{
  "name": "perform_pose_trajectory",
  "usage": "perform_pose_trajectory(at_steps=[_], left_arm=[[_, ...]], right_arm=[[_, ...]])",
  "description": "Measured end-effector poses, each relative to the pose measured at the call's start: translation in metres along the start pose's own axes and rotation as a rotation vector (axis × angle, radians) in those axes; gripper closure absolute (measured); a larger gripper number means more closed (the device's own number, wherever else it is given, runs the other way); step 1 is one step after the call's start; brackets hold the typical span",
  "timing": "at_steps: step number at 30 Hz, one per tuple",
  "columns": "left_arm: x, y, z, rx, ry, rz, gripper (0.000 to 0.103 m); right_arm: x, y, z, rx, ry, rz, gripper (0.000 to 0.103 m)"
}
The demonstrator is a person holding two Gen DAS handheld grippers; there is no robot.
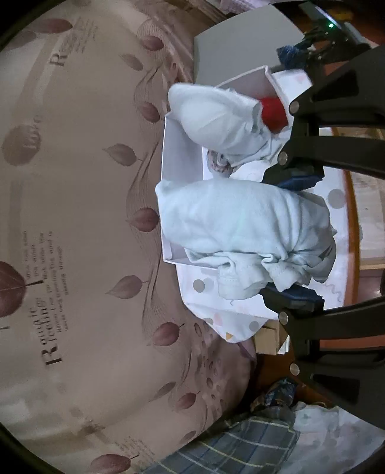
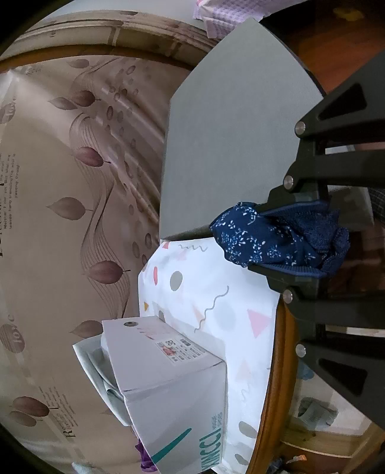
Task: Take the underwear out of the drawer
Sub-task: 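Lift the light blue bundle with the left gripper and carry it over the box, then lower the light blue bundle into the box and open the left gripper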
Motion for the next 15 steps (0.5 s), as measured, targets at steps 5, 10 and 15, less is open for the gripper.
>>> perform_pose_trajectory(at_steps=[5,10,15], left_arm=[[-0.043,0.01,0.005,-0.013,0.016,-0.082,0.055],[-0.061,0.014,0.013,-0.037,0.007,-0.072,0.053],[-0.077,0.013,0.024,-0.074,-0.033,-0.08,0.047]], right_arm=[[-0.002,-0.001,0.005,-0.016,0.019,-0.001,0.074],[-0.003,-0.001,0.008,-0.022,0.038,-0.004,0.074],[-0.007,0.0,0.008,-0.039,0.035,-0.021,0.074]])
Point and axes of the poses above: each gripper's, at about its wrist camera, not at the fingertips, and x roughly against the way its jaws point, z to its right, y to its underside, the point moved 7 cm from there along -x, roughly the way its jaws point, and after that the axes turned 2 degrees about -y, right-handed, at the moved point
